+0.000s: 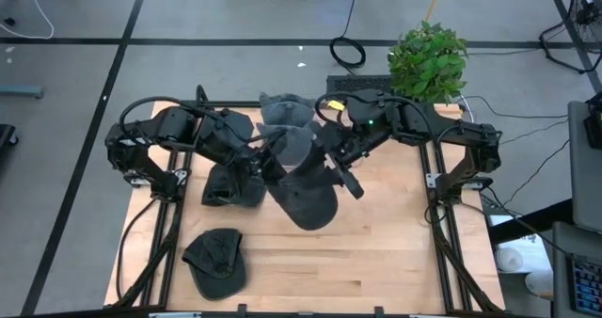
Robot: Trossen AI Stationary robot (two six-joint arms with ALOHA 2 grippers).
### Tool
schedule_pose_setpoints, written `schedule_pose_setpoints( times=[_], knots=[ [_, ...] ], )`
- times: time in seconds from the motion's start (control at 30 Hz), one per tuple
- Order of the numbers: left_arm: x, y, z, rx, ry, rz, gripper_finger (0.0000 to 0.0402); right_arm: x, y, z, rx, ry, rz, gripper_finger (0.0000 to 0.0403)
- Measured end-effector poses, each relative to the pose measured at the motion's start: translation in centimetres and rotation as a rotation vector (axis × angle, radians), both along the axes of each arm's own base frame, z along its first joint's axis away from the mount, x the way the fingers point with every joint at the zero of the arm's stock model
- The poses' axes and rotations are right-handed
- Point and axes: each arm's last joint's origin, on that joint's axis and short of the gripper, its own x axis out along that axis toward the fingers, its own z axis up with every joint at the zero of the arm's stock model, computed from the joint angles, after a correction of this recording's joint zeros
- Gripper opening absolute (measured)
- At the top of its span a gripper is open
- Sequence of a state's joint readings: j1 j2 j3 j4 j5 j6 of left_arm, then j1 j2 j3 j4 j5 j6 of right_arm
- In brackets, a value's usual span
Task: Pick & Place hat
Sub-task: Put the middle black cap into the right transparent bin
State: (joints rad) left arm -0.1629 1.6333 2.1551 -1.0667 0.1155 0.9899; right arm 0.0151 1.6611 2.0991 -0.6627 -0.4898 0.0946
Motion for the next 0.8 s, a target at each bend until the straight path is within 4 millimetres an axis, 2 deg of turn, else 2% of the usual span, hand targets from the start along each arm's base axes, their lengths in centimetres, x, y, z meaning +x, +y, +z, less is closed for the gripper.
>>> schedule_pose_setpoints(
  times=[0.13, 0.37, 0.47, 0.57, 0.8],
  knots=[
    [-0.2, -0.7, -0.1, -0.005, 0.008, -0.037, 0.0025, -0.1, -0.1, 0.1, -0.022, -0.016, 0.003, 0.0159],
    [-0.2, -0.9, -0.1, -0.002, 0.013, -0.035, 0.0025, -0.4, 0.0, 0.2, 0.014, -0.004, 0.04, 0.0242],
    [-0.2, -0.8, -0.1, 0.016, 0.01, -0.005, 0.0025, -0.3, 0.0, 0.2, 0.015, -0.002, 0.039, 0.0263],
    [-0.1, -0.8, 0.0, 0.027, -0.009, -0.002, 0.0025, 0.0, 0.0, -0.1, 0.024, 0.015, 0.04, 0.0265],
    [-0.1, -1.0, 0.1, 0.03, -0.021, -0.02, 0.0025, 0.7, 0.2, -0.8, 0.065, 0.049, 0.099, 0.0242]
  ],
)
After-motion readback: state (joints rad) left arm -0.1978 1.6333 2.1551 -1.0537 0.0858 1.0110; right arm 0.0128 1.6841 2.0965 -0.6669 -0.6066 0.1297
